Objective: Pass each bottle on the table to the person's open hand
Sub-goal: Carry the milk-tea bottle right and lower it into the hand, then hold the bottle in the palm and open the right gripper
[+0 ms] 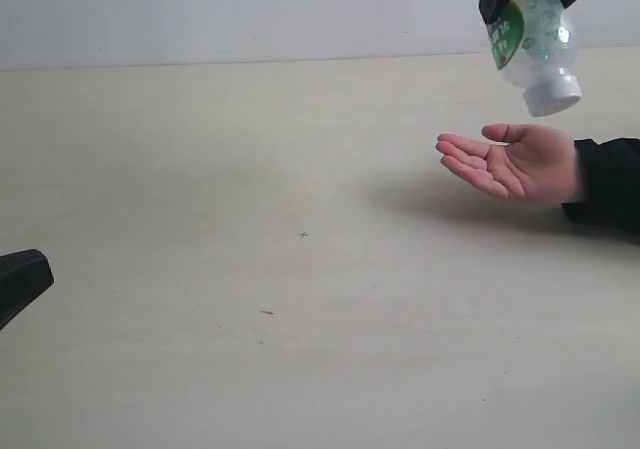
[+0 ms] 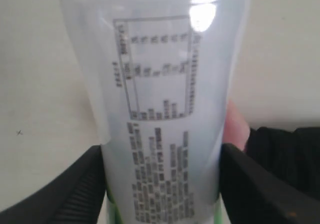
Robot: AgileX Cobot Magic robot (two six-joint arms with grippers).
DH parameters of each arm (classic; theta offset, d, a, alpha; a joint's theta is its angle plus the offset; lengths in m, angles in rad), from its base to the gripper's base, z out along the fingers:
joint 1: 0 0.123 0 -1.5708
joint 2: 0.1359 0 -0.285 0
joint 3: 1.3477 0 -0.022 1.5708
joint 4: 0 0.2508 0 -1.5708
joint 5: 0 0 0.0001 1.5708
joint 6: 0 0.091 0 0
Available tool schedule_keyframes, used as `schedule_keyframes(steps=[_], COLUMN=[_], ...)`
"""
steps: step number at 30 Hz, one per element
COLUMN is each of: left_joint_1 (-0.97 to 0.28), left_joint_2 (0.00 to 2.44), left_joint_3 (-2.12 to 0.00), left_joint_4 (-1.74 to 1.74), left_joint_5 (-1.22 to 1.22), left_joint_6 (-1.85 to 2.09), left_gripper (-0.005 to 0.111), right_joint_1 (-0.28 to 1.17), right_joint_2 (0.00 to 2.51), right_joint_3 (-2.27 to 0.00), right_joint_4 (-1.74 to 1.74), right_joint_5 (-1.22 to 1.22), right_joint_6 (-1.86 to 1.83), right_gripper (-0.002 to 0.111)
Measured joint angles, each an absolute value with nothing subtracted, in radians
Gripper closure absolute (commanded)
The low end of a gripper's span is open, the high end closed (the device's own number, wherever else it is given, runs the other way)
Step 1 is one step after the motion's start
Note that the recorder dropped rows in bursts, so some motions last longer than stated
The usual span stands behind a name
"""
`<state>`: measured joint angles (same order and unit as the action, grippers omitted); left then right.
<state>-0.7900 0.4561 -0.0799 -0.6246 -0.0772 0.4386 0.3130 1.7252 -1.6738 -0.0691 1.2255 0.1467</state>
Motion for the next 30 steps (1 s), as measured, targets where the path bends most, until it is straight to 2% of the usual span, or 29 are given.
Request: schedule_keyframes(steps=[9, 30], left_joint_1=[-0.790, -0.790], left_joint_2=[0.456, 0.456], left_joint_3=[-0.080, -0.080], left_joint_4=[-0.625, -0.625], left_joint_5=[-0.077, -0.077], left_joint_6=[0.439, 0.439], left_gripper=[0.107, 0.107], right_joint_1=[0.313, 0.271], right_joint_2=[1.748, 1.936], right_joint_3=[-1.534, -1.530], right_joint_4=[-0.036, -0.146], right_joint_5=[1.229, 1.225], right_joint_6=[0.226, 0.280], right_gripper=[0.108, 0.108])
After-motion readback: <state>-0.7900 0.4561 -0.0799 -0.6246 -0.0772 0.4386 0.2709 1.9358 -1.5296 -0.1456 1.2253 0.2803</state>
